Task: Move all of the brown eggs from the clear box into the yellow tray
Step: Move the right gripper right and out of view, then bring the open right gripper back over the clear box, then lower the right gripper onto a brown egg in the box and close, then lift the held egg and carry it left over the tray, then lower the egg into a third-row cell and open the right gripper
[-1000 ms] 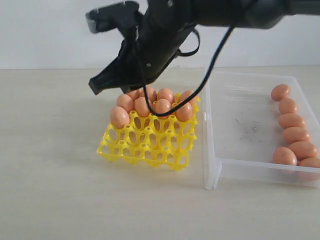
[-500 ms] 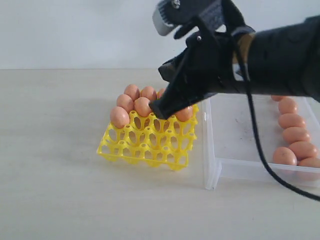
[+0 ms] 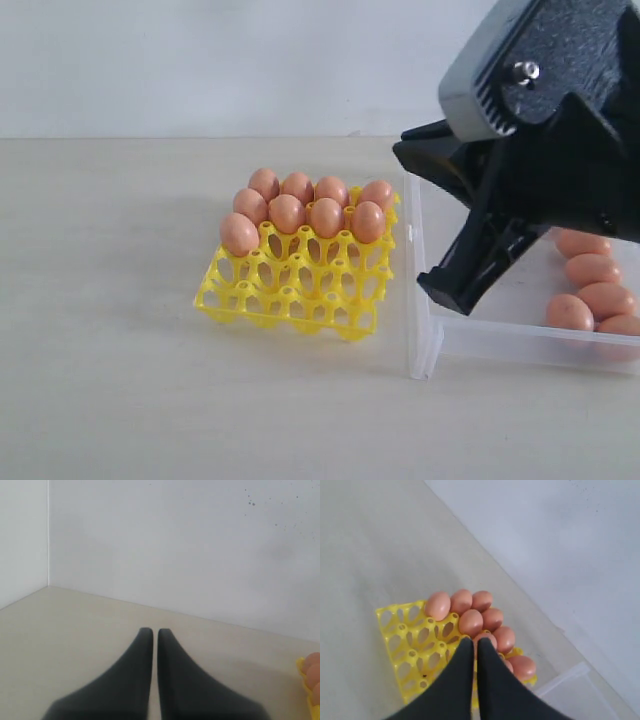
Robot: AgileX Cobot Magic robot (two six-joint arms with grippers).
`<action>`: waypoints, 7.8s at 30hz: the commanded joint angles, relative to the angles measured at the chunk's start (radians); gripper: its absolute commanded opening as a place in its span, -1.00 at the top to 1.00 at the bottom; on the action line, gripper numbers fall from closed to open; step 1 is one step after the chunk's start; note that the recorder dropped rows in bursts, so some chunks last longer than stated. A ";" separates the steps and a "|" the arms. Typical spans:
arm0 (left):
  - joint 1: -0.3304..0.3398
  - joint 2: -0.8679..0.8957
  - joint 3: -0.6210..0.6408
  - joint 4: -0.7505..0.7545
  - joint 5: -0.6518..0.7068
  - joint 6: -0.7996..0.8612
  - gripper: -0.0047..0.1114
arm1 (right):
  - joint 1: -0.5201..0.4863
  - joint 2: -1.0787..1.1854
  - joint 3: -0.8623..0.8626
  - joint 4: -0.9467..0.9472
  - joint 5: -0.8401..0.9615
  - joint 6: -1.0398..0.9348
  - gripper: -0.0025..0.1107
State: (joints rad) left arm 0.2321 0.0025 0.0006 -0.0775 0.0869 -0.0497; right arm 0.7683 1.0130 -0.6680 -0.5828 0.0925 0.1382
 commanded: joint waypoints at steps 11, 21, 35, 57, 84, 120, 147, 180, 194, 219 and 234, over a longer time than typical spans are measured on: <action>0.002 -0.002 -0.001 -0.009 -0.011 -0.009 0.85 | -0.482 -0.037 0.031 -0.016 -0.058 0.302 0.96; 0.002 -0.002 -0.001 -0.009 -0.011 -0.009 0.85 | -0.646 -0.091 0.156 0.062 -0.454 0.337 0.96; 0.002 -0.002 -0.001 -0.009 -0.011 -0.009 0.85 | -0.599 -0.167 0.156 -0.058 -0.595 0.362 0.96; 0.002 -0.002 -0.001 -0.009 -0.011 -0.009 0.85 | -0.480 -0.458 0.156 0.028 -0.122 -0.062 0.96; 0.002 -0.002 -0.001 -0.009 -0.011 -0.009 0.85 | -0.061 -0.505 0.262 -0.401 0.288 0.437 0.96; 0.002 -0.002 -0.001 -0.009 -0.011 -0.009 0.85 | -0.580 0.636 -0.391 0.600 0.727 -0.145 0.57; 0.002 -0.002 -0.001 -0.009 -0.011 -0.009 0.85 | -0.580 0.883 -0.391 0.496 0.650 0.123 0.09; 0.002 -0.002 -0.001 -0.009 -0.011 -0.009 0.85 | -0.514 0.822 0.137 0.112 -1.314 0.303 0.96; 0.002 -0.002 -0.001 -0.009 -0.011 -0.009 0.85 | -0.236 1.043 -0.208 0.148 -1.314 0.450 0.96; 0.002 -0.002 -0.001 -0.009 -0.011 -0.009 0.85 | -0.200 1.248 -0.395 0.187 -0.968 0.286 0.96; 0.002 -0.002 -0.001 -0.009 -0.011 -0.009 0.85 | -0.200 1.248 -0.395 0.182 -0.978 0.272 -0.16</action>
State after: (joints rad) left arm 0.2321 0.0025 0.0006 -0.0775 0.0829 -0.0497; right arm 0.5688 2.2626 -1.0637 -0.4101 -0.8952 0.4190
